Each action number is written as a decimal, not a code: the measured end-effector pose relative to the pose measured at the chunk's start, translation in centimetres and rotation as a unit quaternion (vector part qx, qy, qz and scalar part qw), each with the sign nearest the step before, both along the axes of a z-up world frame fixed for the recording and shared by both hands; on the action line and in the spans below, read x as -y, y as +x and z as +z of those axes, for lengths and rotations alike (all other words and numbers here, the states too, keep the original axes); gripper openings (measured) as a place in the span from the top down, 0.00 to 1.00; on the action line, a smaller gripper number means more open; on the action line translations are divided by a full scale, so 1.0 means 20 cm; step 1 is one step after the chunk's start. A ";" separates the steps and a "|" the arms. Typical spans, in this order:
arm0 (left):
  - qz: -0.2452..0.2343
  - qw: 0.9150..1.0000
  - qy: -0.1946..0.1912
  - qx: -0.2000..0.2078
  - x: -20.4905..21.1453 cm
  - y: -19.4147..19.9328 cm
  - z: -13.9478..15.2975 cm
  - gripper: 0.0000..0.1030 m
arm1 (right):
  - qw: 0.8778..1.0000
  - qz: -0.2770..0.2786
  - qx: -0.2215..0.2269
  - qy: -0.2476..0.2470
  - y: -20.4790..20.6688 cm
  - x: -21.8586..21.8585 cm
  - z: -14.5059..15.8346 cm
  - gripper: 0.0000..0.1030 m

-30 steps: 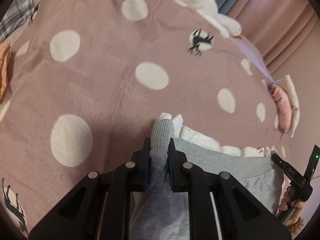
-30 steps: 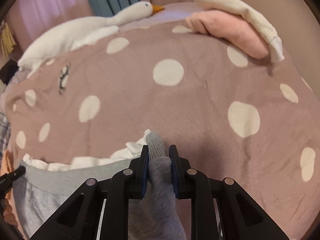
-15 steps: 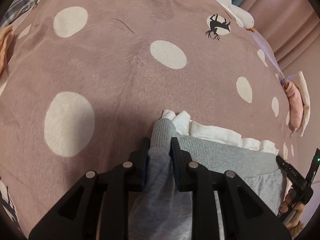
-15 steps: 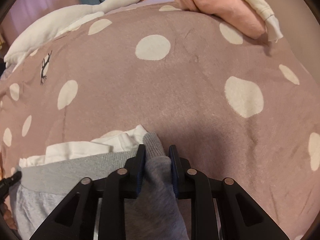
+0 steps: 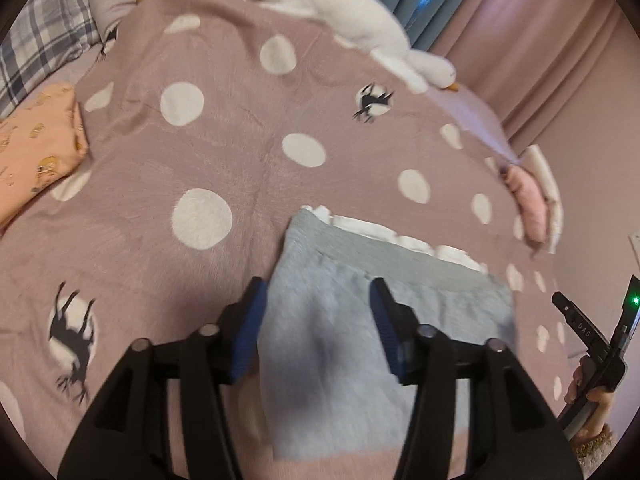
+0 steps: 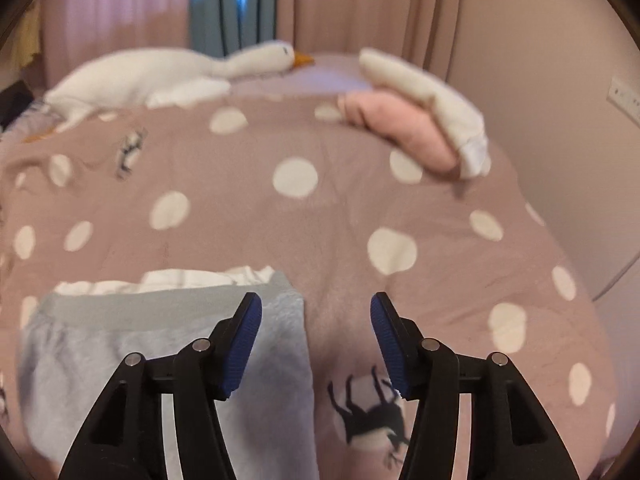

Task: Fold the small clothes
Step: 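Open both tools and withdraw from the folded sweatshirt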

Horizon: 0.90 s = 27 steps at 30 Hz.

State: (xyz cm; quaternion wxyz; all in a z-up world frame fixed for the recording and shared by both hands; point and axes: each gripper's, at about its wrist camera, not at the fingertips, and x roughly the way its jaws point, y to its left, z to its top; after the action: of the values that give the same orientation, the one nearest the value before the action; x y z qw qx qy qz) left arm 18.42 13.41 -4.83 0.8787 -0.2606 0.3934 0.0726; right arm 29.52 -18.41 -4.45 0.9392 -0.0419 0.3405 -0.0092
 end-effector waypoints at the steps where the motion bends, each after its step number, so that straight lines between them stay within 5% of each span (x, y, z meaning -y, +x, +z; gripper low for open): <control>1: -0.003 1.000 -0.001 0.005 0.02 -0.04 0.03 0.34 | 1.000 0.004 0.011 -0.002 -0.06 0.00 0.04 0.46; 4: -0.003 1.000 0.000 0.021 0.06 -0.17 0.10 0.26 | 0.999 0.005 0.037 -0.009 -0.22 -0.01 0.14 0.41; 6: -0.007 0.999 -0.004 0.039 0.08 -0.26 0.15 0.14 | 0.998 0.014 0.053 -0.002 -0.34 0.00 0.20 0.24; 13: -0.006 0.999 -0.024 0.048 0.14 -0.48 0.12 0.05 | 0.996 0.024 0.080 0.040 -0.60 0.05 0.25 0.19; 16: 0.005 0.999 -0.039 0.028 0.13 -0.52 0.00 0.04 | 0.995 0.016 0.071 0.074 -0.65 0.10 0.18 0.06; 23: 0.022 0.995 -0.093 -0.017 0.13 -0.53 -0.28 0.04 | 0.975 0.011 -0.014 0.221 -0.67 0.25 -0.17 0.05; 27: 0.015 0.993 -0.113 -0.020 0.15 -0.48 -0.37 0.05 | 0.971 -0.001 -0.046 0.233 -0.65 0.25 -0.34 0.05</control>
State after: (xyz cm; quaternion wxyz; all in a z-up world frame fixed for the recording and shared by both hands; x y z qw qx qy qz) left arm 8.88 10.35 -12.21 0.8341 -0.3630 0.4127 0.0462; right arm 16.42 -23.33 -11.34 0.9065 0.1776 0.3763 0.0712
